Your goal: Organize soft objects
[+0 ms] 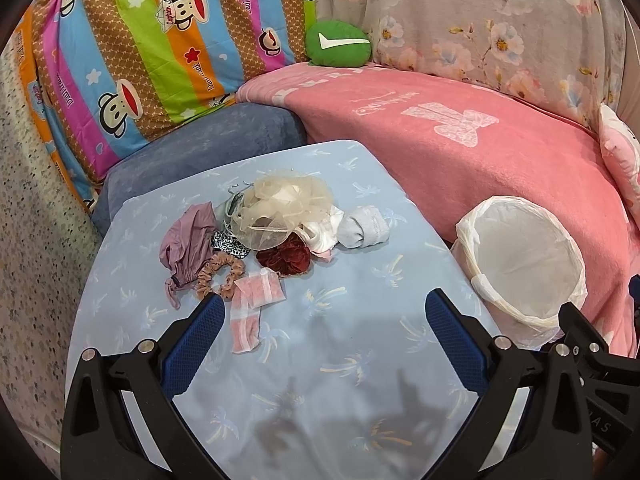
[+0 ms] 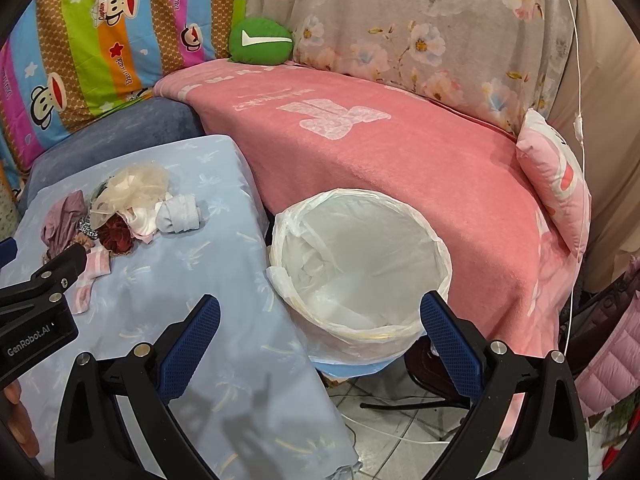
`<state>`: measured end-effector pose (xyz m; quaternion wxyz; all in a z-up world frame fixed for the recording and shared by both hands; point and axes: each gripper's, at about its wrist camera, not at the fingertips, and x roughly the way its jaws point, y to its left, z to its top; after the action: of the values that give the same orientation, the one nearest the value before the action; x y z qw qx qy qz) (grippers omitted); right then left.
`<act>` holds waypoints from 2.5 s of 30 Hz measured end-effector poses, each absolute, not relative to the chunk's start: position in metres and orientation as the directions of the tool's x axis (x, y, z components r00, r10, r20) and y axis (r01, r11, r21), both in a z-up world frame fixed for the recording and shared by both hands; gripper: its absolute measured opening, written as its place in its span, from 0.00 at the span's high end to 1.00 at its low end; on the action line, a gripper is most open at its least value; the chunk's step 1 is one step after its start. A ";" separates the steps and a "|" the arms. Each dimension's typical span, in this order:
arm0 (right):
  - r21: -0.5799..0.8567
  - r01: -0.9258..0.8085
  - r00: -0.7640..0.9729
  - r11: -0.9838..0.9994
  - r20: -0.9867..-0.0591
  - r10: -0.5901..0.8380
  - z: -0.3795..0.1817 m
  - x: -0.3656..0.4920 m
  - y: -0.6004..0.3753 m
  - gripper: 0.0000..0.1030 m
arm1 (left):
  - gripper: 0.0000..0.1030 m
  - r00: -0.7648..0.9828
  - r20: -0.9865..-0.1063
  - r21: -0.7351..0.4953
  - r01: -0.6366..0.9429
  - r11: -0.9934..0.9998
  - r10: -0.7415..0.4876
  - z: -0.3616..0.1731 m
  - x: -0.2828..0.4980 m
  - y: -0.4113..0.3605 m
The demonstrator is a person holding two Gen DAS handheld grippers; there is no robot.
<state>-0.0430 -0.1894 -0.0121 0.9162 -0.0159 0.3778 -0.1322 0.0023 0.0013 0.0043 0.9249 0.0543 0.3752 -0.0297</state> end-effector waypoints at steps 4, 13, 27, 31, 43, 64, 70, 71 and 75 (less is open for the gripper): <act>-0.130 0.231 0.680 0.964 -0.687 -0.255 -0.012 -0.043 -0.190 0.06 | 0.07 0.718 -0.696 0.077 0.096 0.992 -0.015 0.004 0.002 0.002; -0.130 0.234 0.681 0.964 -0.686 -0.257 -0.008 -0.044 -0.193 0.06 | 0.07 0.723 -0.690 0.066 0.099 0.993 -0.026 0.005 0.000 0.003; -0.131 0.234 0.681 0.963 -0.685 -0.259 -0.007 -0.044 -0.193 0.06 | 0.07 0.725 -0.688 0.063 0.101 0.993 -0.029 0.006 -0.001 0.002; -0.131 0.233 0.682 0.964 -0.685 -0.258 -0.008 -0.044 -0.193 0.06 | 0.07 0.724 -0.689 0.063 0.101 0.993 -0.030 0.006 -0.001 0.002; -0.129 0.234 0.683 0.964 -0.684 -0.258 -0.006 -0.044 -0.194 0.06 | 0.07 0.725 -0.688 0.064 0.101 0.993 -0.030 0.006 -0.001 0.002; -0.123 0.242 0.686 0.962 -0.680 -0.260 0.004 -0.047 -0.207 0.06 | 0.07 0.727 -0.686 0.063 0.102 0.993 -0.031 0.007 -0.002 -0.001; -0.123 0.243 0.686 0.962 -0.679 -0.260 0.002 -0.048 -0.205 0.06 | 0.07 0.727 -0.686 0.064 0.102 0.993 -0.031 0.007 -0.002 -0.001; -0.123 0.244 0.687 0.962 -0.678 -0.261 0.003 -0.048 -0.206 0.06 | 0.07 0.727 -0.686 0.063 0.102 0.993 -0.031 0.007 -0.002 -0.001; -0.123 0.244 0.687 0.962 -0.678 -0.261 0.003 -0.048 -0.205 0.06 | 0.07 0.727 -0.686 0.064 0.102 0.993 -0.030 0.007 -0.002 -0.001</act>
<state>-0.0478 -0.2048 0.0027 0.9184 -0.0116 0.3708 -0.1374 -0.0017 -0.0009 0.0071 0.9280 0.0487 0.3676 -0.0356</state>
